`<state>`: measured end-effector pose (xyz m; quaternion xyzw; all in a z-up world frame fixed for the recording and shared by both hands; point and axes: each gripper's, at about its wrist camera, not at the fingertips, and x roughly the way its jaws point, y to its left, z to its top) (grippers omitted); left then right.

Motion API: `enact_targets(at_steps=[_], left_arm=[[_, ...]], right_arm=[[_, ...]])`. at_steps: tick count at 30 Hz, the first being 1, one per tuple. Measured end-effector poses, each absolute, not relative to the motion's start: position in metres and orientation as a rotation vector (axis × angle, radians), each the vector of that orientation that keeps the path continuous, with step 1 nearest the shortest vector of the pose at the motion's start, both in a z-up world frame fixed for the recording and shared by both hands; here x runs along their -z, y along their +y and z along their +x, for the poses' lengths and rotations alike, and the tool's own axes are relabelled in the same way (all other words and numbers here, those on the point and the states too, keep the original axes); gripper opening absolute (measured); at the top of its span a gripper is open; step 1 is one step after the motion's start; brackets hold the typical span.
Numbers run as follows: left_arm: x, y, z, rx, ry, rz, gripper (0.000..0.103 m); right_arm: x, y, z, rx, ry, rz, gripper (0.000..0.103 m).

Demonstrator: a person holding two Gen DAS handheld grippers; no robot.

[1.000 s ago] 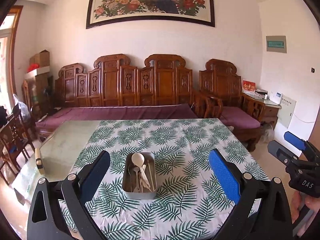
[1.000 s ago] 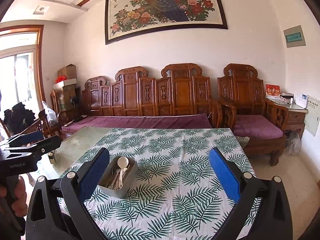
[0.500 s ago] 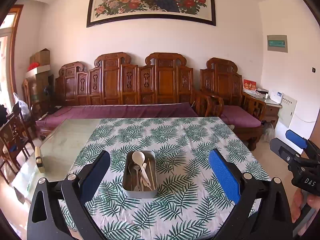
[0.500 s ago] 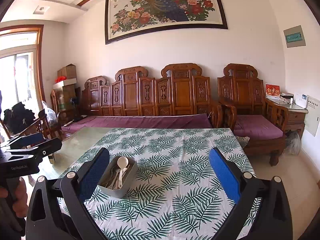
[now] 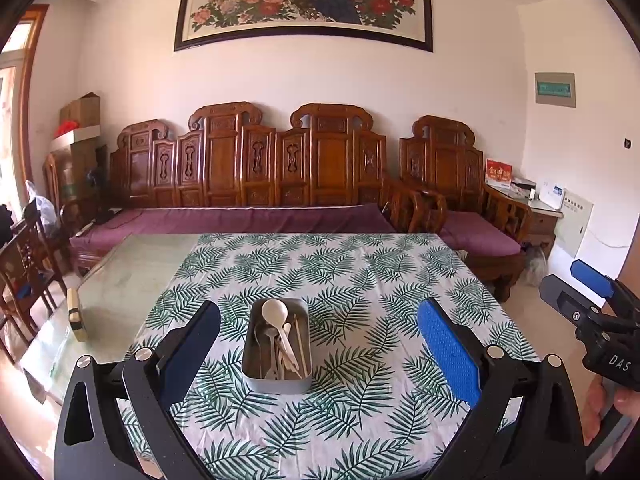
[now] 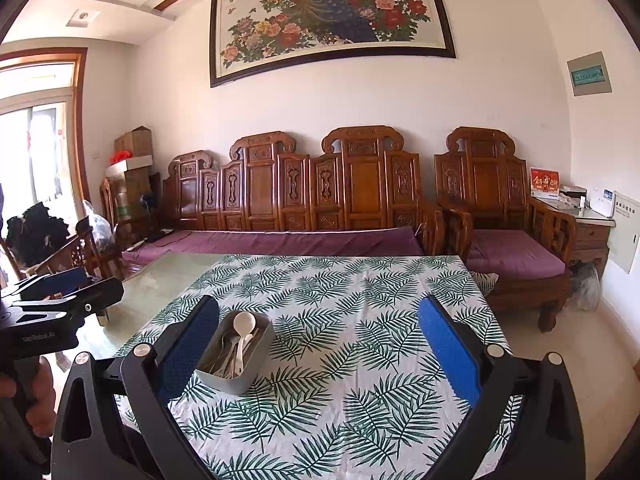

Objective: Organize utensils

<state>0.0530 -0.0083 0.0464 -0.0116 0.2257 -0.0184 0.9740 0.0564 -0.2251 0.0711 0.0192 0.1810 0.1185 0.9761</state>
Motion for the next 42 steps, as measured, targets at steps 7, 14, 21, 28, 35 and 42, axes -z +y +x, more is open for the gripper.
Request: enact_targets(at_steps=[7, 14, 21, 28, 35, 42], left_arm=[[-0.0471, -0.0078, 0.0533, 0.037, 0.456, -0.024, 0.095], [-0.0470, -0.0086, 0.0526, 0.038, 0.453, -0.026, 0.095], [-0.0457, -0.0107, 0.0508, 0.041, 0.448, -0.031, 0.095], [-0.0459, -0.0110, 0.0509, 0.040, 0.449, -0.030, 0.095], [-0.0459, -0.0106, 0.0509, 0.041, 0.449, -0.031, 0.095], [-0.0465, -0.0111, 0.0510, 0.041, 0.450, -0.030, 0.095]], right_arm=[[-0.0673, -0.2266, 0.0569, -0.231, 0.369, 0.036, 0.100], [-0.0664, -0.2265, 0.0589, -0.218, 0.372, 0.032, 0.100], [-0.0655, -0.2263, 0.0599, -0.218, 0.374, 0.032, 0.100], [-0.0642, -0.2258, 0.0602, -0.219, 0.375, 0.033, 0.100], [-0.0637, -0.2257, 0.0602, -0.219, 0.376, 0.033, 0.100], [-0.0634, -0.2253, 0.0599, -0.219, 0.377, 0.033, 0.100]])
